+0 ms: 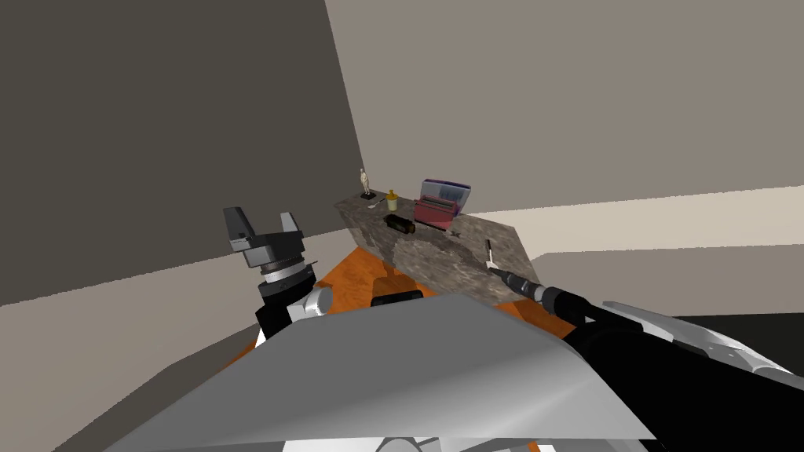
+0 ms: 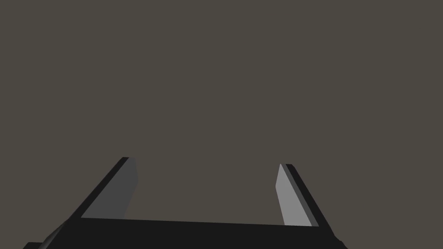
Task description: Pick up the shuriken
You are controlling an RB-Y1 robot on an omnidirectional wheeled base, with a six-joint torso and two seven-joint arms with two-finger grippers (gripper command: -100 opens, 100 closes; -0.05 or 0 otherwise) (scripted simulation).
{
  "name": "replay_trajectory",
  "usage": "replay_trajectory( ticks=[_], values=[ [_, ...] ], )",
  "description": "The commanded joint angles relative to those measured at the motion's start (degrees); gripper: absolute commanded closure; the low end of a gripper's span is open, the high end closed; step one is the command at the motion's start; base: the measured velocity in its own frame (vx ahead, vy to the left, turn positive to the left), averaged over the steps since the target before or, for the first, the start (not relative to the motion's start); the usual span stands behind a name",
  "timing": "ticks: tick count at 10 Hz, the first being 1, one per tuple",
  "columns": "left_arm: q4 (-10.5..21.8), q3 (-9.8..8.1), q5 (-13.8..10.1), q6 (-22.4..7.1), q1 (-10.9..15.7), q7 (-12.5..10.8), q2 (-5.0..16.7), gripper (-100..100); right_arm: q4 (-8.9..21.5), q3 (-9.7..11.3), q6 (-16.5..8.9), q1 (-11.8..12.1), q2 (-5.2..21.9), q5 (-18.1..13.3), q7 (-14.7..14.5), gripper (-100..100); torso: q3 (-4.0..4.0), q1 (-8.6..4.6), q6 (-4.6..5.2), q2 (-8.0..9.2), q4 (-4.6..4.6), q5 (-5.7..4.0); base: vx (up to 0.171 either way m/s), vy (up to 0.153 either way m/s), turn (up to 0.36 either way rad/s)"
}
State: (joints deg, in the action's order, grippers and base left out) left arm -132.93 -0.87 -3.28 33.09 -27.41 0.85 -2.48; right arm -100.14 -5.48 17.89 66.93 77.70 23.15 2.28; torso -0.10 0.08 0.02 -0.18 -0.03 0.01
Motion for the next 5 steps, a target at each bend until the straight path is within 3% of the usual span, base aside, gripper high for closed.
replay_trajectory(
  ticks=[1,2,5],
  values=[
    [0.0,0.0,0.0,0.0,0.0,0.0,0.0,0,1.41,-0.01,-0.31,2.24,2.86,1.53,-0.16,-100,0.0,0.0,0.0,0.0,0.0,0.0,0.049,0.029,0.201],
    [0.0,0.0,0.0,0.0,0.0,0.0,0.0,0,1.41,-0.01,-0.31,2.24,3.81,1.53,-0.16,-100,-0.02,0.03,-0.03,-0.03,-0.01,0.01,0.042,0.021,0.117],
    [0.0,0.0,0.0,0.0,0.0,0.0,0.0,0,3.71,0.4,-0.89,5.62,8.72,4.01,-0.48,-100,-0.02,0.02,0.01,-0.04,-0.01,0.01,0.053,0.025,0.195]
  ],
)
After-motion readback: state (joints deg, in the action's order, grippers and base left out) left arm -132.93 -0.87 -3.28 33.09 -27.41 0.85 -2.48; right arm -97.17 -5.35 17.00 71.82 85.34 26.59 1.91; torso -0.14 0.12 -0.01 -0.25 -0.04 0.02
